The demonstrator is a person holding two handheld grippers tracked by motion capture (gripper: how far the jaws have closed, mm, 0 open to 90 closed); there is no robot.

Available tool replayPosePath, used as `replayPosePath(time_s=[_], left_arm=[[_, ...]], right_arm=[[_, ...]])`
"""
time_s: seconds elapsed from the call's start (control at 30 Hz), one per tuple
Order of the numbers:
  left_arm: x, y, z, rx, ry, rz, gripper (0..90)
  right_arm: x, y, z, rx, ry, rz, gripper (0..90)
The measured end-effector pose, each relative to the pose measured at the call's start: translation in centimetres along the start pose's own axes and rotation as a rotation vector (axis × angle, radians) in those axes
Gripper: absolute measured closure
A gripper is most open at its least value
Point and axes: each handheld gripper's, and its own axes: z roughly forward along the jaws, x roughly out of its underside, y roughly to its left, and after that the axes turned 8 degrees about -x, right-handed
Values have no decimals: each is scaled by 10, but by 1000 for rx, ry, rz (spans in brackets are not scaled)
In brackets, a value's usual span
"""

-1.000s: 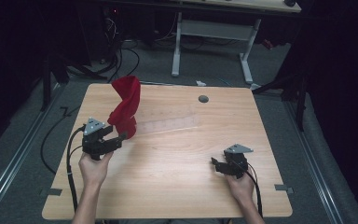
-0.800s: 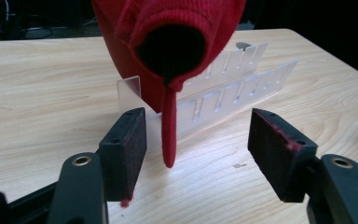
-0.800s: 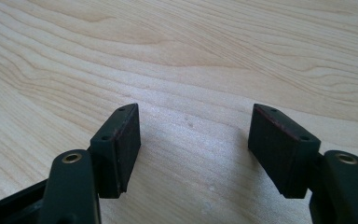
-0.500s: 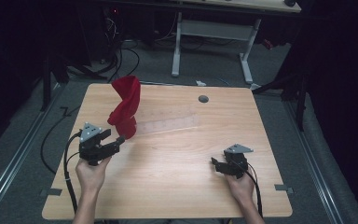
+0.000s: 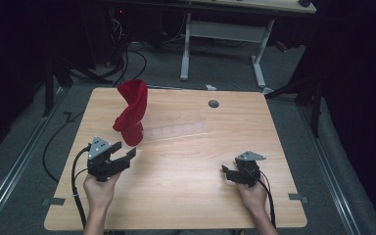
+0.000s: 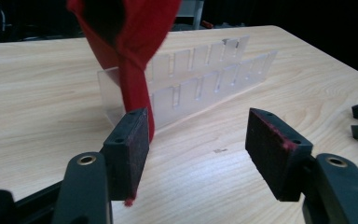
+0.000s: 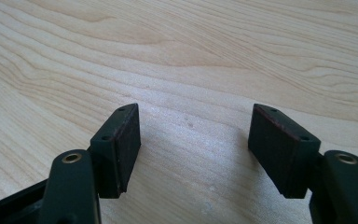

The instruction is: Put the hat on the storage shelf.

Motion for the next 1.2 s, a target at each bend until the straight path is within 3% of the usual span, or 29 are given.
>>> replayPosePath(time_s=[0.77,1.2], left_arm=[[33,-9,-3,24,71,32,401],[54,-12,3,42,124,17,391]], right_arm=[[0,0,0,0,0,-1,343],[0,0,0,0,0,-1,343]])
